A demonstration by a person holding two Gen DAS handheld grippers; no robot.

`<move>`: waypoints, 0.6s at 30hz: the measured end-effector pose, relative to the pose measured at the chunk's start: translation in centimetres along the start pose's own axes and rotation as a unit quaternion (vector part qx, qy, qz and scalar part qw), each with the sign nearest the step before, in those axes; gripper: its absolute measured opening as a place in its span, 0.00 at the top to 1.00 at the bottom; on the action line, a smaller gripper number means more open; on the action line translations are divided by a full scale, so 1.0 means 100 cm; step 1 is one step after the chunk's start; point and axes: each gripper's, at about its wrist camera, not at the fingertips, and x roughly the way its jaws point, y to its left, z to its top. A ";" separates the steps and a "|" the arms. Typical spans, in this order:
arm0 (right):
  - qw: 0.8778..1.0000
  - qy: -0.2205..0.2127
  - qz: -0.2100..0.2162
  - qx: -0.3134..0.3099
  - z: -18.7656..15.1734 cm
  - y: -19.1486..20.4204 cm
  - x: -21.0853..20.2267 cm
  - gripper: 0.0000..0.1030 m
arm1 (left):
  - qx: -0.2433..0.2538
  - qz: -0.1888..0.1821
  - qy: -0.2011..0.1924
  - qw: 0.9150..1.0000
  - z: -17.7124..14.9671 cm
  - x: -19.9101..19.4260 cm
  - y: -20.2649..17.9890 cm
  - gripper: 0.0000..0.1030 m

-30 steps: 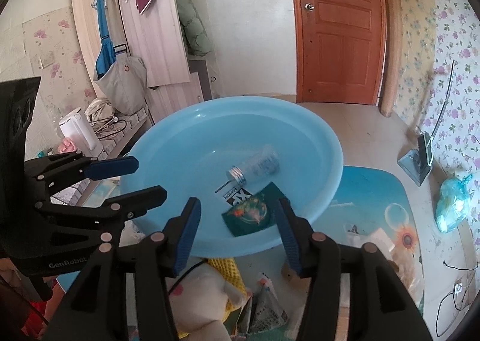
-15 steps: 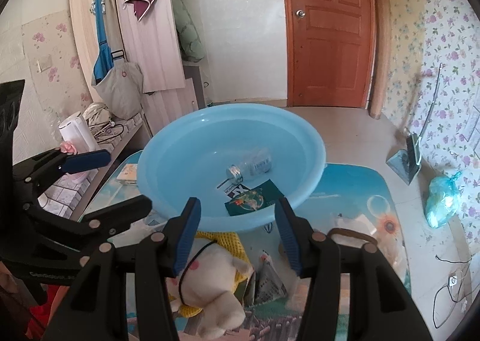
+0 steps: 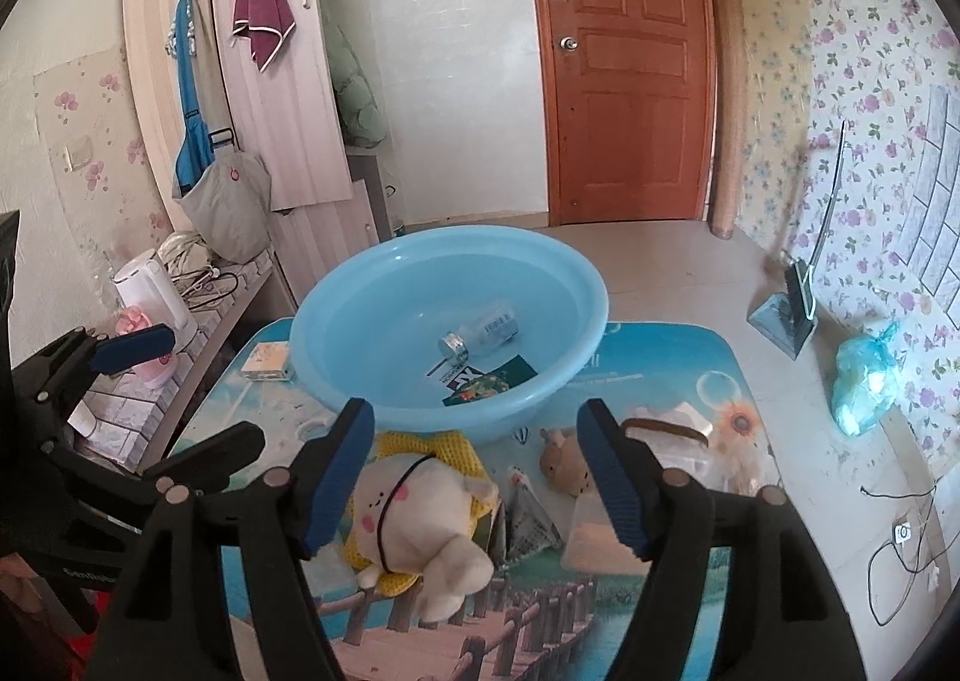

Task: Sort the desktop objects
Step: 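Withdraw both open tools from the basin back over the table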

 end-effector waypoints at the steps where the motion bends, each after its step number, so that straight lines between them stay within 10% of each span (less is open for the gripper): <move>1: 1.000 0.000 0.000 0.000 -0.001 0.001 -0.002 0.30 | -0.001 -0.001 0.002 1.000 -0.001 -0.001 0.000 0.00; 18: 0.999 0.037 -0.015 0.019 -0.035 -0.015 0.000 0.23 | -0.044 -0.010 0.052 0.998 -0.044 0.009 0.012 0.00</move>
